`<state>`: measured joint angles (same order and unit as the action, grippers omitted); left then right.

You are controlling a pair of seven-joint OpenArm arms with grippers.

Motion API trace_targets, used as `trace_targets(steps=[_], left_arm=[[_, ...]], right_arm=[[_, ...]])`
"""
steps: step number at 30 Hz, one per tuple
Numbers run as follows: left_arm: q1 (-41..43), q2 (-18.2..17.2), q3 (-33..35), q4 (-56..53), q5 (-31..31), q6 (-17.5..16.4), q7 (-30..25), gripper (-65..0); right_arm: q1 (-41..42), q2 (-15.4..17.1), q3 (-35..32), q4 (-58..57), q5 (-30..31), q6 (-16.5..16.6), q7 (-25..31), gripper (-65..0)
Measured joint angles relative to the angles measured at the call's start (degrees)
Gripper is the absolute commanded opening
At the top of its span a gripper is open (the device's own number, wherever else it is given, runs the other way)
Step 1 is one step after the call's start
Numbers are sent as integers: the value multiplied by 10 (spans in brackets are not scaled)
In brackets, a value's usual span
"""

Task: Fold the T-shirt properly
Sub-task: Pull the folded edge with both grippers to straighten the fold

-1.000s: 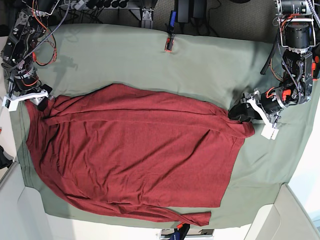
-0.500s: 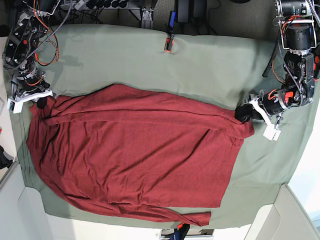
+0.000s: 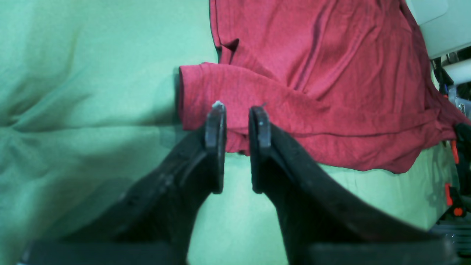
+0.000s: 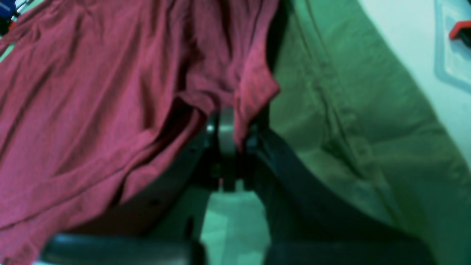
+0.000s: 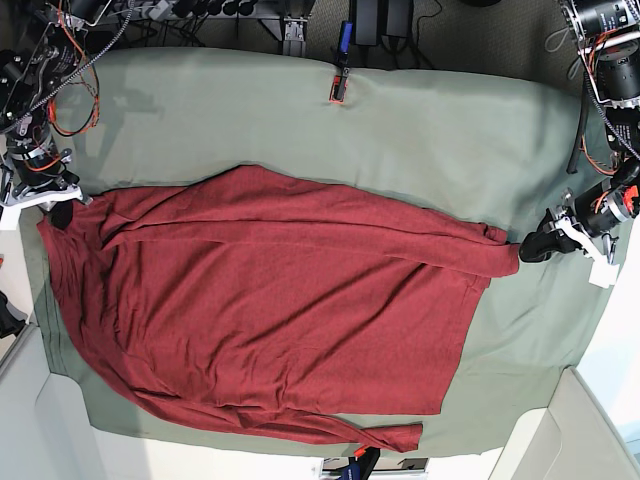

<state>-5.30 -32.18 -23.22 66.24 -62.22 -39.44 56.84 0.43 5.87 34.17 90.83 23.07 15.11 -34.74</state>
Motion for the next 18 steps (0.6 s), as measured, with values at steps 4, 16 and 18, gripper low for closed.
trace_targets(steps=[4,16,18], left_arm=[[-3,0,0,0,35,0,-37,-545],[-73,-1,89,0,134,0,-93,-542],[-89,-1,120,-7,159,0,-110,-541]], right_arm=[[38,0,0,-10,-17,3,5,-650],[139,36,1,-159,-31,19,18,-650],[141,37,1,-165,-34,20,27,-650]])
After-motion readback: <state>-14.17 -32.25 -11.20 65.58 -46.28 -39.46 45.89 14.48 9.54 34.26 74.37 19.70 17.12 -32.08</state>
